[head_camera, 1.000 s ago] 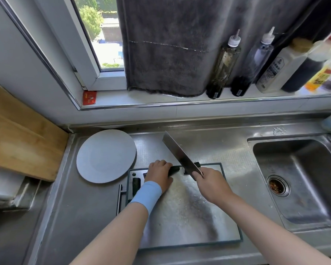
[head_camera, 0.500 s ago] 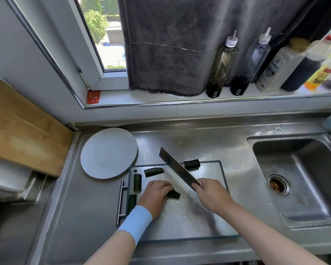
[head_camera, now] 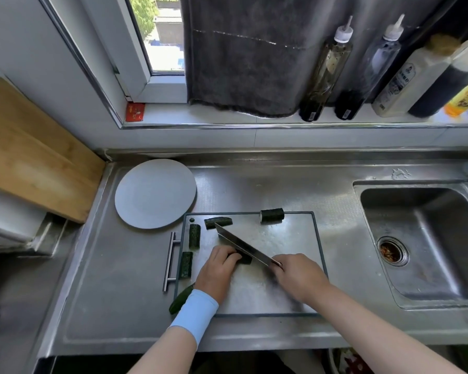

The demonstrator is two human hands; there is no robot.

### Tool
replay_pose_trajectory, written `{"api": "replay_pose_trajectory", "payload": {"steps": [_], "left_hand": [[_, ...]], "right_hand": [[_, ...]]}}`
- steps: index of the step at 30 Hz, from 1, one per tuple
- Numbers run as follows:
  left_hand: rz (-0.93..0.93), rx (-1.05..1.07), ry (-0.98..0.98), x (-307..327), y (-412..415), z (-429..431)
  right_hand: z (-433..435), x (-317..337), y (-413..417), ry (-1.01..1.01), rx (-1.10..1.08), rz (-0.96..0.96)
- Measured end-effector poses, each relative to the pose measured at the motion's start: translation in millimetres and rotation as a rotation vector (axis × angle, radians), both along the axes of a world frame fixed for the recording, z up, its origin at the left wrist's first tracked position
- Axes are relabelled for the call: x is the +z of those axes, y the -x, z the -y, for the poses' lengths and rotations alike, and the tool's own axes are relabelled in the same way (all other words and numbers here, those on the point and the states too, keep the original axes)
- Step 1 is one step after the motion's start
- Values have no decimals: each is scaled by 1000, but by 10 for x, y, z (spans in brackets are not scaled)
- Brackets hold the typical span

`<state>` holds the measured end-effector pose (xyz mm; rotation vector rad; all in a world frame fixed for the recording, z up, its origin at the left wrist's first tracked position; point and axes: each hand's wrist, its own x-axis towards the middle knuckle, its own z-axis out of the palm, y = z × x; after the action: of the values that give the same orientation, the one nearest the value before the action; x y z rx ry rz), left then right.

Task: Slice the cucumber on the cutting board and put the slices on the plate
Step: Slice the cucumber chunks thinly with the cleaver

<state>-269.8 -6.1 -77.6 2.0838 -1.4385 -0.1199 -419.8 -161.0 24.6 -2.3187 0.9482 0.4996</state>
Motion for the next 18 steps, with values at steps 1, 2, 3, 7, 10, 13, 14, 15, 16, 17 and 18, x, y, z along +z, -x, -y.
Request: {"api": "replay_pose_trajectory", "payload": {"steps": [1, 2, 3, 7, 10, 13, 14, 15, 16, 17, 18], "left_hand": [[14, -8, -2, -4, -14, 13], [28, -13, 0, -1, -28, 28], [49, -17, 6, 4, -40, 42], [110, -29, 29, -30, -17, 48], [114, -3, 50, -87, 15, 34], [96, 35, 64, -147, 49, 14], [90, 40, 68, -162, 62, 8], [83, 41, 71, -173, 71, 6], [82, 38, 76, -182, 72, 9], [85, 32, 83, -191, 68, 20], [88, 28, 92, -193, 60, 36]], "right_hand": [[-9, -11, 2, 1, 11, -1], [-15, -26, 2, 1, 18, 1], [-22, -39, 0, 0, 20, 2], [-34, -81, -11, -14, 7, -1], [-43, -97, -17, -21, 5, -4], [-55, -106, -19, -33, -4, -7], [-63, -110, -18, -38, -7, -7], [-72, -110, -16, -40, -7, -7], [-78, -111, -14, -42, -4, -7], [-85, -113, -18, -41, -2, -7], [-90, -118, -19, -40, -3, -7]]}}
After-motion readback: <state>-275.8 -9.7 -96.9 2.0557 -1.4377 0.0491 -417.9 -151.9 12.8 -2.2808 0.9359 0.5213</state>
